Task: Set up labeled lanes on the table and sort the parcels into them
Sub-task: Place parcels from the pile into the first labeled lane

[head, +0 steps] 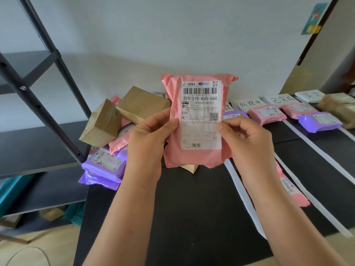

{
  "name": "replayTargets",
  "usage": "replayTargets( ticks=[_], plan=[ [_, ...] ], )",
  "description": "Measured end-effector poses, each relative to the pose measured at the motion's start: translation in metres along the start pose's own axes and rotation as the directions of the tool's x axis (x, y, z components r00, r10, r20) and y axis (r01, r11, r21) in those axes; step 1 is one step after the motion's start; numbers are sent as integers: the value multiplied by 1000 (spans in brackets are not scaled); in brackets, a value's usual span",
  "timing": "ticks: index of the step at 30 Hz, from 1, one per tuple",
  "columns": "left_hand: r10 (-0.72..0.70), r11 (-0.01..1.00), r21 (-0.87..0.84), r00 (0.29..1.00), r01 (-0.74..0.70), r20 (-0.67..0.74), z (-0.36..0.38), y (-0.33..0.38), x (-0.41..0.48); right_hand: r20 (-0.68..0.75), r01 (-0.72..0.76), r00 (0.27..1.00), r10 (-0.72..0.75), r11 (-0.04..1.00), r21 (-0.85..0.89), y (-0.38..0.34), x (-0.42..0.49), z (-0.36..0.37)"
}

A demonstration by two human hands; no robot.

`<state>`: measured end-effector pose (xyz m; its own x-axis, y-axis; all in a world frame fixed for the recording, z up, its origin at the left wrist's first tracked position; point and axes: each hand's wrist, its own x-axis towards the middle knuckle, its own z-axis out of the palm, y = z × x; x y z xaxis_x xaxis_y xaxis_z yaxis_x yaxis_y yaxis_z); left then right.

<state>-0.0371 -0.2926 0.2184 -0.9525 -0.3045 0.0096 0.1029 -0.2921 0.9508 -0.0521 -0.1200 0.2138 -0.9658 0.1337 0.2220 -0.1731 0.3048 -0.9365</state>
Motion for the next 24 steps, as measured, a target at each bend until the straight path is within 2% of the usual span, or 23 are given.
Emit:
replayTargets(
  ticks=[6, 16, 24],
  plan=[
    [-3, 1000, -2, 1000, 3, 8, 0, -2, 3, 1, -34, 999, 34, 999, 9, 2, 2, -3],
    [9, 982, 185, 990, -35, 139, 1, -21, 1, -91, -95, 991, 98, 995, 41, 8, 6, -16],
    [-48, 950, 311, 994, 15, 96, 9, -47, 1, -199, -218, 956, 217, 976, 16, 24, -7, -22]
  ],
)
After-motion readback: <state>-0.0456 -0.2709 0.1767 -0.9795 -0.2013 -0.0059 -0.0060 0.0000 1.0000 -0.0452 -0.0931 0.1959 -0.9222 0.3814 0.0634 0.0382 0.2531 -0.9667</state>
